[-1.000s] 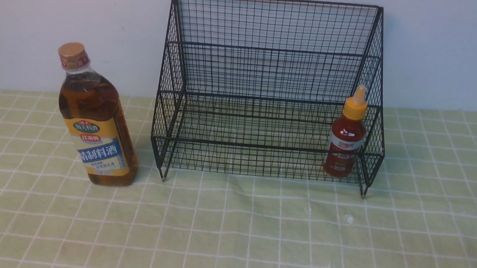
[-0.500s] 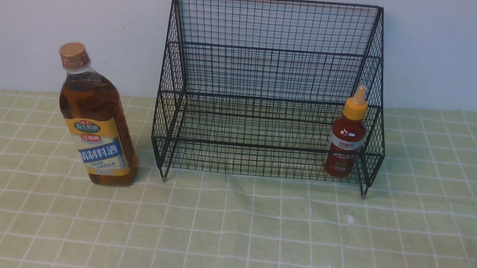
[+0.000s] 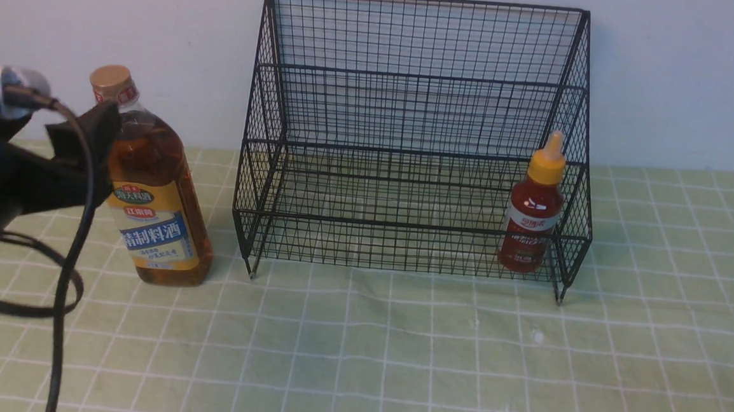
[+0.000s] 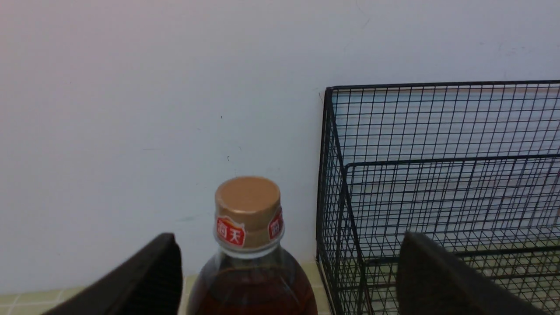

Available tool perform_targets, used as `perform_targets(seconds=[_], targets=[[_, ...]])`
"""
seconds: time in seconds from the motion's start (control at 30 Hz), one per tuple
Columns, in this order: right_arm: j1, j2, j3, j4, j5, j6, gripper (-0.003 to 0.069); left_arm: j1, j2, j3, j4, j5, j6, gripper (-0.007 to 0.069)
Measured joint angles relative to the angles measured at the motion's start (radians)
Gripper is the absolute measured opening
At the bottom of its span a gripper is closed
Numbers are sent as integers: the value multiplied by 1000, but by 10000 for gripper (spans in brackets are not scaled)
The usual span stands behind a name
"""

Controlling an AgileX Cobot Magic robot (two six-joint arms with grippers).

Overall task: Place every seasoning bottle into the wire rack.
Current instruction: Use the left arm to grab the condiment bottle closest to it

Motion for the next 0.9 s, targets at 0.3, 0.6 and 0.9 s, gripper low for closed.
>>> perform_targets(seconds=[0.3,0.6,0.9], targets=[[0,0,0,0,0,-1,-15,0,282,-188,5,-25,0,624],[0,0,0,0,-1,-1,-15,1,439,-256,-16,-56,1,440],[0,0,0,0,-1,-1,-15,1,399,-289,-20,67,0,300]])
